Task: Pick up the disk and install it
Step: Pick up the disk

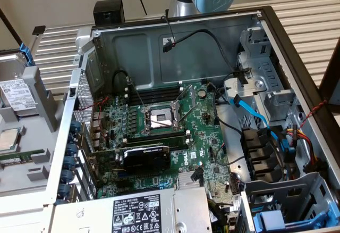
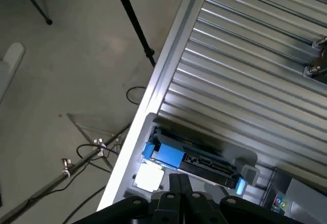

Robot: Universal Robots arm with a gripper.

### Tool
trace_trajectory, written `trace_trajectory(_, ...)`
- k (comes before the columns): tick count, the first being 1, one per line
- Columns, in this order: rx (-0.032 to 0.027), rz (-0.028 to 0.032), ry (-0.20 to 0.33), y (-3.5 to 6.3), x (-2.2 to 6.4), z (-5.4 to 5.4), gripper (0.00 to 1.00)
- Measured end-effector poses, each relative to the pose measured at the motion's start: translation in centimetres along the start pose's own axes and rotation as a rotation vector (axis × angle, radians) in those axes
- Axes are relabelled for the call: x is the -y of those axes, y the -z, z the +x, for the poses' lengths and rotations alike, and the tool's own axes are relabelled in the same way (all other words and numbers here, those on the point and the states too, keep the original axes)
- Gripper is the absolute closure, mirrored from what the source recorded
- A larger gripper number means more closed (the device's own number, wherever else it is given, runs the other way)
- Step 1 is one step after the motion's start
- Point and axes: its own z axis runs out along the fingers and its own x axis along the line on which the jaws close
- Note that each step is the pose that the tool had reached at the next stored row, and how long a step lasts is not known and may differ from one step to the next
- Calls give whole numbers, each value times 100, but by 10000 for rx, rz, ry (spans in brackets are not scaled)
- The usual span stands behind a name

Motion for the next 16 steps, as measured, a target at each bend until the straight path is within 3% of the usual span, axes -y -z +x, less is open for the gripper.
trace_trajectory(16, 3, -12, 2907, -1, 1, 0, 89)
